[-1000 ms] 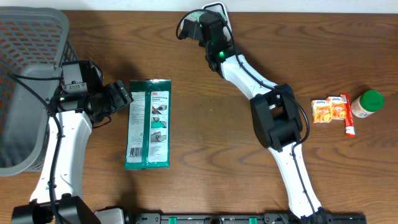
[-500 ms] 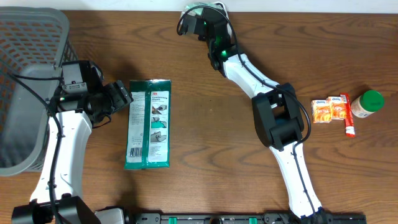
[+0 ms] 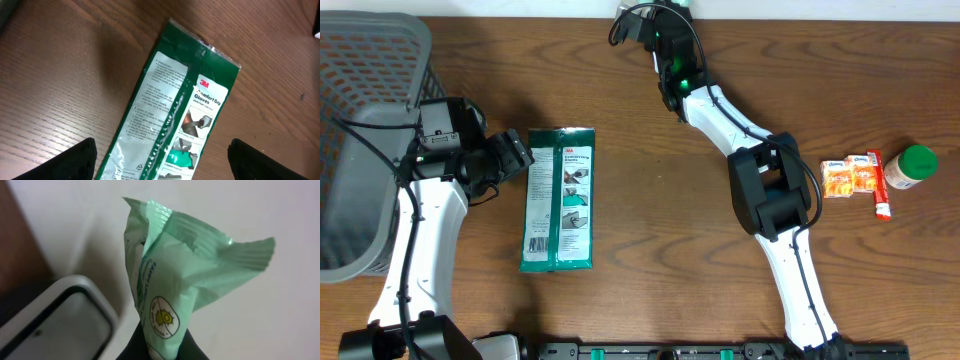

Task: Scan the item barcode
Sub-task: 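Hold the wipes pouch against the scanner face with the right gripper, then carry the wipes pouch right and set it beside the Kleenex packs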

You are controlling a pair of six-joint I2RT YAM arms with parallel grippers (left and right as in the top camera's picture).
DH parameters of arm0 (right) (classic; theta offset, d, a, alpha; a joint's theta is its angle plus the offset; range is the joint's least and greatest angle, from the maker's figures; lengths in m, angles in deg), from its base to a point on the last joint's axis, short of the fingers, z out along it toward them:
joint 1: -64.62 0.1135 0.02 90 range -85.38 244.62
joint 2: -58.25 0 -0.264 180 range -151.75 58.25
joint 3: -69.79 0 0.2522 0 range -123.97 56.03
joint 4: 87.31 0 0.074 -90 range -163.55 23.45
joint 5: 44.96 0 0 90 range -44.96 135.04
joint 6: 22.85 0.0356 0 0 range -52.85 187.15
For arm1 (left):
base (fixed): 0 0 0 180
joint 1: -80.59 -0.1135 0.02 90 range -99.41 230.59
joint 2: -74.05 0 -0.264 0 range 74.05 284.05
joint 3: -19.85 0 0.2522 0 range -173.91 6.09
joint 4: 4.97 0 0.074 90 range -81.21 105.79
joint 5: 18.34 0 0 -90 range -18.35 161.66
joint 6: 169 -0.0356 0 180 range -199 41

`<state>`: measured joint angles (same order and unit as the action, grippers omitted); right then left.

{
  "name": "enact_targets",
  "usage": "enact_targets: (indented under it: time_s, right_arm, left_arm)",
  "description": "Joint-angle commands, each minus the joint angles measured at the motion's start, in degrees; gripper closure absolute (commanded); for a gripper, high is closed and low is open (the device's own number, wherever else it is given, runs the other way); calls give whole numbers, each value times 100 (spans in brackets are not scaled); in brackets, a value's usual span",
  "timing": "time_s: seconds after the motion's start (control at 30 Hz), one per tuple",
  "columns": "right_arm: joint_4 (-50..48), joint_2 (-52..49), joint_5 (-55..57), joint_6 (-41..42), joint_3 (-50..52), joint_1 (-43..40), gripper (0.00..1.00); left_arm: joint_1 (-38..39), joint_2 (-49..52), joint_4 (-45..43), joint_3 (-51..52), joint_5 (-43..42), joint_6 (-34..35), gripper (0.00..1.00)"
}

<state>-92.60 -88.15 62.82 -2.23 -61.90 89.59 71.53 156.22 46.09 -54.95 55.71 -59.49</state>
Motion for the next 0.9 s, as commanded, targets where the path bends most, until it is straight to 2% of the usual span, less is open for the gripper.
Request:
enact_targets:
  time_s: [0.0,0.17,0.33,0.7,0.87]
  right_arm:
    - [282,219,-149,977,-33,-63,99]
    - [699,219,-424,1578,-33,-170,99]
    - [1126,219,-459,1585,-33,-205,99]
    - [949,361,-612,1722,-33,-166,99]
    - [1237,1069,-892,2852,-33,-170,99]
  left_arm:
    - [-15,-61,22,-107,39,-11,15]
    - [-15,-61,20,-107,39,-11,15]
    - [-15,-61,22,-107,39,-11,15]
    - [-15,-61,22,-107,39,-11,15]
    - [-15,-61,22,-107,39,-11,15]
